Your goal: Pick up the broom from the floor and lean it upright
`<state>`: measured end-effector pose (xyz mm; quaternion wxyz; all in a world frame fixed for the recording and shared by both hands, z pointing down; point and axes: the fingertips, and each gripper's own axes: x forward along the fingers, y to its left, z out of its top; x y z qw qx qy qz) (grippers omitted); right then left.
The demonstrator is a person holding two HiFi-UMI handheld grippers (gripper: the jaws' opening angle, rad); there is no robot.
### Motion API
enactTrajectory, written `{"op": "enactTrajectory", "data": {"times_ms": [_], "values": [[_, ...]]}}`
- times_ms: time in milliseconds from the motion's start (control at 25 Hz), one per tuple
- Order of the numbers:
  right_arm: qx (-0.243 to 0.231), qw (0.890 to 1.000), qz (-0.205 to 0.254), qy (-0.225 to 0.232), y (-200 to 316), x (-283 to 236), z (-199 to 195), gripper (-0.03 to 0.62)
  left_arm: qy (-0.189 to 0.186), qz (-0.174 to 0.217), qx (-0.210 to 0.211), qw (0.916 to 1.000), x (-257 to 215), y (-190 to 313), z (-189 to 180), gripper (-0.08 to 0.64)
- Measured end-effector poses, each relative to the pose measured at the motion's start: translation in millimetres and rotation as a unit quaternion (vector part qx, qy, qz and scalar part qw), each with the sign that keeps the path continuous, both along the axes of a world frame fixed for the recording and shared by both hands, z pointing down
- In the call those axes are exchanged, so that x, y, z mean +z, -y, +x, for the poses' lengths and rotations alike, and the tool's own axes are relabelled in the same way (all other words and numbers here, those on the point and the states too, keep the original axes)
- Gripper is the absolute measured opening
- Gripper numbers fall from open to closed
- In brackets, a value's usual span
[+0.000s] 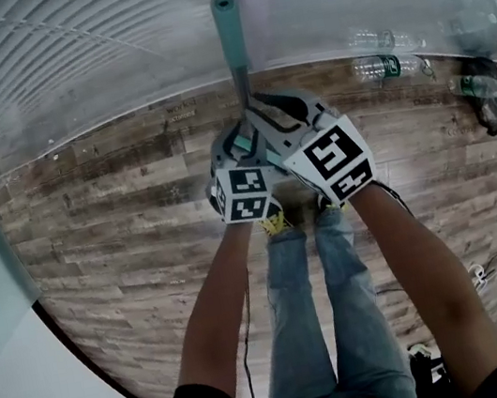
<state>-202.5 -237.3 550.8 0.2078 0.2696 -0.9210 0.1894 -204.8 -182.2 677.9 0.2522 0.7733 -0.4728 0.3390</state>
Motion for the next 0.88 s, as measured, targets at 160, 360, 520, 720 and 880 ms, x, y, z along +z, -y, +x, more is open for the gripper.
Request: {"op": "enactTrajectory", "data": {"times_ms": [160, 360, 520, 720, 880], "values": [[-0.016, 1.0, 0.002, 0.01, 0, -3, -7, 0.083, 0.002, 0.005, 0.007, 1.0, -2, 7, -9, 0.157], [-0.073, 0.997, 0.006, 0.032, -19, -20, 5, 0.082, 0.012, 0.007, 0.012, 0.9998, -10, 4, -3, 0.187], [-0.104, 0.994, 0.026, 0.013, -42, -47, 48, 0.081, 0.014, 0.009, 0.033, 0.9993, -32, -12, 26, 0.206], [-0.104, 0.994, 0.026, 0.013, -56, -71, 77, 0.081, 0.014, 0.011, 0.016, 0.9997, -36, -11, -4, 0.21], [-0.1, 0.995, 0.028, 0.014, -76, -108, 106, 0.081, 0.019, 0.021, 0.014, 0.9995, -63, -36, -35, 0.209]]}}
